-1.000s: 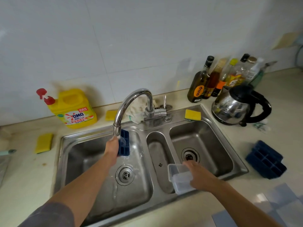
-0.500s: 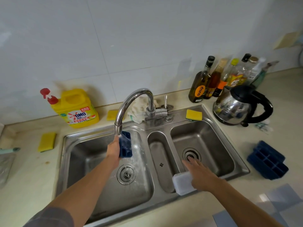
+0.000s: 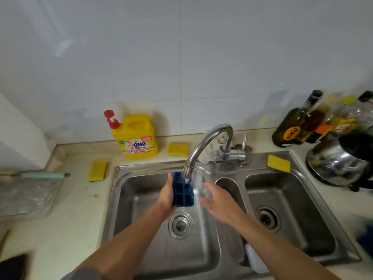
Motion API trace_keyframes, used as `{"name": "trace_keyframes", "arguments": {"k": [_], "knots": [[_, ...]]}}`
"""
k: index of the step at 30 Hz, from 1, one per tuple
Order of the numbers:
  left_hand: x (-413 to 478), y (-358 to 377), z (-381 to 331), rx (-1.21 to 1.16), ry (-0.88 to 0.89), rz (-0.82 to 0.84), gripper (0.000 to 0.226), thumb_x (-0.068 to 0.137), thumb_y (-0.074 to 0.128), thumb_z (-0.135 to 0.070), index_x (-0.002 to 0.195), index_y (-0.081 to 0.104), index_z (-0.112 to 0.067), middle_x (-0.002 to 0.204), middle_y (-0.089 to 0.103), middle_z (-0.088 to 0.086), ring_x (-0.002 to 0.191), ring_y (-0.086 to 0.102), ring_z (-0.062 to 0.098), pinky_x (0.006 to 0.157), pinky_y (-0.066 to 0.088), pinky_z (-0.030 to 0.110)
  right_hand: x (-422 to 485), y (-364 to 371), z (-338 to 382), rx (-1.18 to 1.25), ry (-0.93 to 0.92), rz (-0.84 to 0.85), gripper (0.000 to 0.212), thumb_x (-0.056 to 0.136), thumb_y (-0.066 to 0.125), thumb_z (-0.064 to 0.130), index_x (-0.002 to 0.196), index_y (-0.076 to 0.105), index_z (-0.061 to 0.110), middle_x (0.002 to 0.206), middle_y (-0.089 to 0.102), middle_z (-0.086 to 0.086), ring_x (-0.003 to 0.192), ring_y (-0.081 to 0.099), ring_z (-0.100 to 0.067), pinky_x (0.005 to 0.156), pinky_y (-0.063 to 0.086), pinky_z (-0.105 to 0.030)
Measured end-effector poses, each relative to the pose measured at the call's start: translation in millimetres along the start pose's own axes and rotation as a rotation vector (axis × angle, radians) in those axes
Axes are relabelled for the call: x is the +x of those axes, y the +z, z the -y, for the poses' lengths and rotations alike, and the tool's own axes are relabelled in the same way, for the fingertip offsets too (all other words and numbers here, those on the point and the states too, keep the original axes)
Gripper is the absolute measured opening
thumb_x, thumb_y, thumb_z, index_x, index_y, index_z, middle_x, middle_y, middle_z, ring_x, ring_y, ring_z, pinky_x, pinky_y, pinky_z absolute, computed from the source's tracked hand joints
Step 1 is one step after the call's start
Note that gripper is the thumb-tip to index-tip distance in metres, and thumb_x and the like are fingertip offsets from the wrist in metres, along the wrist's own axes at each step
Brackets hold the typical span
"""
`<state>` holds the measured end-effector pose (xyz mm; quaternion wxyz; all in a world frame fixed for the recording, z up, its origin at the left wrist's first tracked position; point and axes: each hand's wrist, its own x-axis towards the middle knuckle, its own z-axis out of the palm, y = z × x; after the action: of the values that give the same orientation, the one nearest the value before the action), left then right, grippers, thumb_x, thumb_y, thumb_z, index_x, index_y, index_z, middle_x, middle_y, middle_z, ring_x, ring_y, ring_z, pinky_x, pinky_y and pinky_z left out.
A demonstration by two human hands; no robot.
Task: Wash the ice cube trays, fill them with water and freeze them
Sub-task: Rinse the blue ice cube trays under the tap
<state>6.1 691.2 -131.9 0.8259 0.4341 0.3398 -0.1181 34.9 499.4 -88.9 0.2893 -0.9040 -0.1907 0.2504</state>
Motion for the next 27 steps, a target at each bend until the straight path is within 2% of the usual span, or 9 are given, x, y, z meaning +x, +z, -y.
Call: {"name": "trace_keyframes", "arguments": {"k": [3, 6, 8, 11, 14, 18, 20, 23, 27], "knots": [[-0.5, -2.2, -0.5, 0.031, -0.017, 0.101, 0.079, 0.093, 0.031, -0.078, 0.128, 0.066, -0.016, 0.123, 0.07, 0.017, 0.11, 0.068, 0.035, 0.091, 0.055, 0.048, 16.5, 11.5, 24.6, 0.148, 0.118, 0.021, 0.048, 0.095, 0.06, 0.046, 0.136, 0.052, 0.022, 0.103, 0.065, 0.015, 0.088, 0.063, 0.0, 0.073, 0.046, -0.017], [2.0, 0.0, -0.1, -0.008, -0.012, 0.125, 0.068, 0.097, 0.042, -0.065, 0.131, 0.063, -0.01, 0.127, 0.067, 0.021, 0.106, 0.067, 0.034, 0.087, 0.056, 0.044, 27.8, 19.3, 32.6, 0.303, 0.239, 0.092, 0.032, 0.095, 0.06, 0.038, 0.122, 0.053, 0.022, 0.093, 0.071, 0.003, 0.075, 0.074, -0.015, 0.074, 0.062, -0.034], [5.4, 2.1, 1.0, -0.05, -0.022, 0.102, 0.061, 0.098, 0.047, -0.057, 0.127, 0.065, -0.007, 0.123, 0.069, 0.021, 0.101, 0.069, 0.032, 0.084, 0.058, 0.044, 32.0, 18.9, 33.7, 0.436, 0.305, 0.12, 0.025, 0.097, 0.061, 0.028, 0.118, 0.051, 0.019, 0.094, 0.074, -0.008, 0.071, 0.077, -0.023, 0.073, 0.065, -0.04], [8.8, 6.7, 1.8, -0.109, -0.007, 0.097, 0.06, 0.099, 0.046, -0.057, 0.124, 0.067, -0.006, 0.114, 0.072, 0.018, 0.097, 0.071, 0.03, 0.084, 0.057, 0.042, 36.2, 15.4, 32.1, 0.576, 0.33, 0.123, 0.019, 0.097, 0.06, 0.016, 0.114, 0.051, 0.014, 0.099, 0.074, -0.015, 0.073, 0.077, -0.028, 0.073, 0.065, -0.043], [8.9, 11.4, 2.5, -0.166, 0.011, 0.077, 0.055, 0.1, 0.046, -0.053, 0.121, 0.07, -0.007, 0.116, 0.072, 0.019, 0.099, 0.072, 0.03, 0.084, 0.057, 0.04, 39.3, 11.4, 32.4, 0.597, 0.3, 0.101, 0.014, 0.097, 0.058, 0.007, 0.11, 0.055, 0.011, 0.1, 0.073, -0.016, 0.074, 0.076, -0.029, 0.069, 0.065, -0.039], [12.0, 11.8, 3.8, -0.086, 0.032, -0.049, 0.036, 0.1, 0.05, -0.029, 0.122, 0.065, -0.004, 0.106, 0.076, 0.015, 0.105, 0.069, 0.033, 0.09, 0.056, 0.044, 44.9, -4.3, 26.6, 0.501, 0.235, -0.024, 0.004, 0.101, 0.059, 0.014, 0.103, 0.062, 0.013, 0.097, 0.072, -0.01, 0.074, 0.076, -0.021, 0.065, 0.065, -0.034], [12.3, 11.6, 2.8, -0.025, 0.015, -0.11, 0.028, 0.097, 0.051, -0.014, 0.12, 0.06, 0.0, 0.1, 0.074, 0.017, 0.103, 0.069, 0.034, 0.091, 0.057, 0.045, 48.1, -13.9, 21.3, 0.447, 0.191, -0.053, 0.006, 0.102, 0.059, 0.018, 0.103, 0.064, 0.015, 0.1, 0.07, -0.007, 0.082, 0.074, -0.02, 0.069, 0.065, -0.036], [10.6, 14.8, 1.5, 0.033, -0.035, -0.118, 0.021, 0.098, 0.05, -0.009, 0.116, 0.058, -0.003, 0.104, 0.072, 0.019, 0.1, 0.07, 0.034, 0.08, 0.06, 0.042, 52.9, -20.7, 17.3, 0.261, 0.096, -0.071, 0.017, 0.103, 0.057, 0.021, 0.113, 0.066, 0.011, 0.106, 0.069, -0.006, 0.095, 0.069, -0.021, 0.084, 0.062, -0.041], [18.5, 15.2, -0.3, -0.015, -0.044, -0.14, 0.018, 0.097, 0.05, -0.004, 0.113, 0.058, -0.002, 0.095, 0.074, 0.019, 0.085, 0.076, 0.031, 0.071, 0.061, 0.041, 56.0, -19.0, 15.8, 0.239, 0.02, -0.104, 0.022, 0.103, 0.058, 0.024, 0.121, 0.065, 0.015, 0.113, 0.068, -0.002, 0.102, 0.065, -0.015, 0.089, 0.054, -0.03]]}}
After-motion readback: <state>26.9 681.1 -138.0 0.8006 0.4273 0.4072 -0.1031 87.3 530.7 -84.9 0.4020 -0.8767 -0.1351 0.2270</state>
